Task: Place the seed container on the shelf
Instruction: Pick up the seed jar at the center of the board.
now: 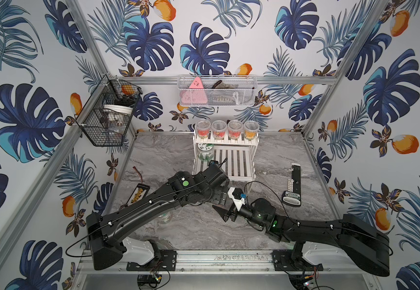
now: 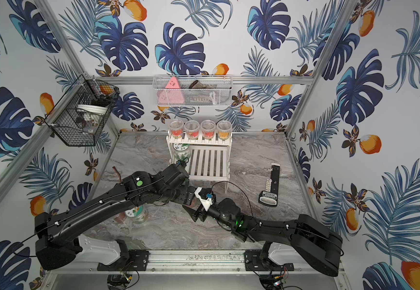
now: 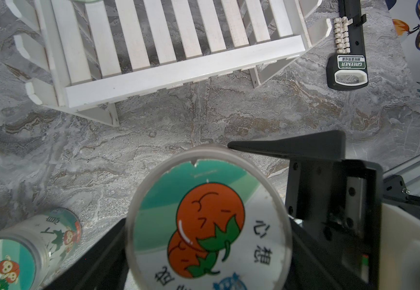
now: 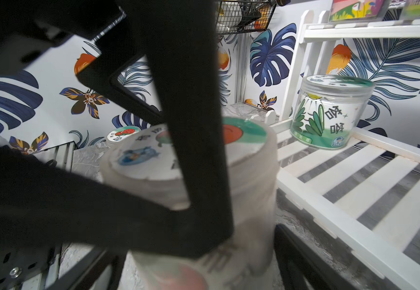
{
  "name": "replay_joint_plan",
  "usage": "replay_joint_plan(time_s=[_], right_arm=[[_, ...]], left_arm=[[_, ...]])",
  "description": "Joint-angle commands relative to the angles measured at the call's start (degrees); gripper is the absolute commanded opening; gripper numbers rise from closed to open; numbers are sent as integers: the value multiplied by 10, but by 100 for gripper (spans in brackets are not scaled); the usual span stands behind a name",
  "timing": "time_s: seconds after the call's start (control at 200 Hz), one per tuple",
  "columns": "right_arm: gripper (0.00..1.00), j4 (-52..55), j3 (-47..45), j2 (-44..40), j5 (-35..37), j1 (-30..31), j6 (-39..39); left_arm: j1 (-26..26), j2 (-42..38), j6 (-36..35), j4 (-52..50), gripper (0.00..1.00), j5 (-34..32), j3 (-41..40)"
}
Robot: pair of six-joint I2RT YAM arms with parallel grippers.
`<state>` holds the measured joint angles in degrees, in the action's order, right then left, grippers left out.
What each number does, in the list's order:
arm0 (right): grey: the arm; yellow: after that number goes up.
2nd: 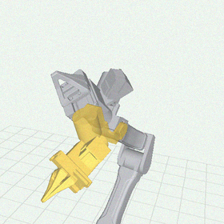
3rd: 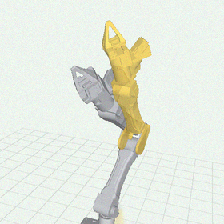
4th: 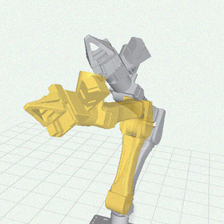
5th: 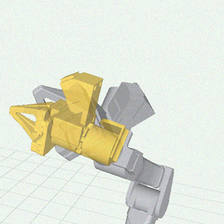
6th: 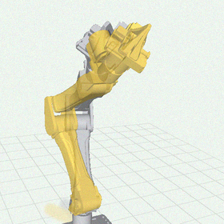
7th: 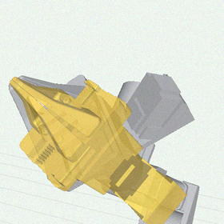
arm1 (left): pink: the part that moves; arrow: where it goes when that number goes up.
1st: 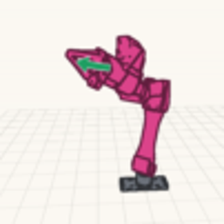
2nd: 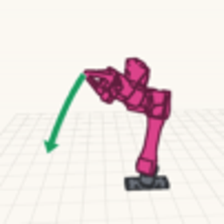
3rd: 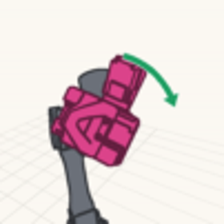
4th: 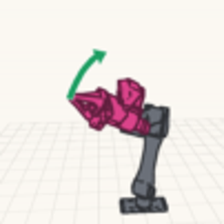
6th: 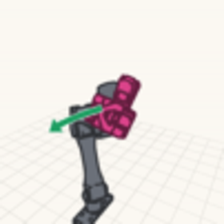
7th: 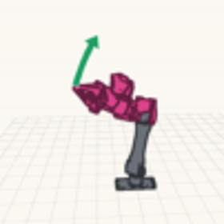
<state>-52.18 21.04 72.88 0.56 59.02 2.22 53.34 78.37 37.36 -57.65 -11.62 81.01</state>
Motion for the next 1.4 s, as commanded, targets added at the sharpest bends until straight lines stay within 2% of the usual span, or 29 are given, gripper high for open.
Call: replay_joint_plan(time_s=[0.0,0.105,0.245,0.37,0.55,0.615,0.696,0.871,0.986,1.181,1.396], right_arm=[[93,-33,11,13,-14,-4,-8],[96,-38,20,29,-19,-9,-11],[95,-68,17,46,-28,-17,-23],[94,-52,26,48,-33,-20,-33],[80,-72,17,53,-26,-27,-45],[79,-81,11,55,-27,-28,-50],[79,-94,6,61,-32,-28,-56],[92,-94,6,61,-37,-28,-64],[94,-85,7,52,-37,-36,-69],[96,-59,4,32,-86,-61,-63],[83,-48,6,24,-97,-65,-54]], left_arm=[[0,1,-14,17,78,7,7],[0,0,-18,20,77,9,5],[-1,-2,-29,24,77,12,6],[0,0,-42,22,77,19,8],[0,-8,-51,39,82,34,1],[0,-11,-57,48,86,48,-2],[0,-14,-62,63,86,65,-11],[-1,-8,-89,72,79,93,-21],[0,-11,-117,67,77,89,-26],[0,-8,-153,48,76,89,-14],[0,-10,-139,60,79,91,-13]])
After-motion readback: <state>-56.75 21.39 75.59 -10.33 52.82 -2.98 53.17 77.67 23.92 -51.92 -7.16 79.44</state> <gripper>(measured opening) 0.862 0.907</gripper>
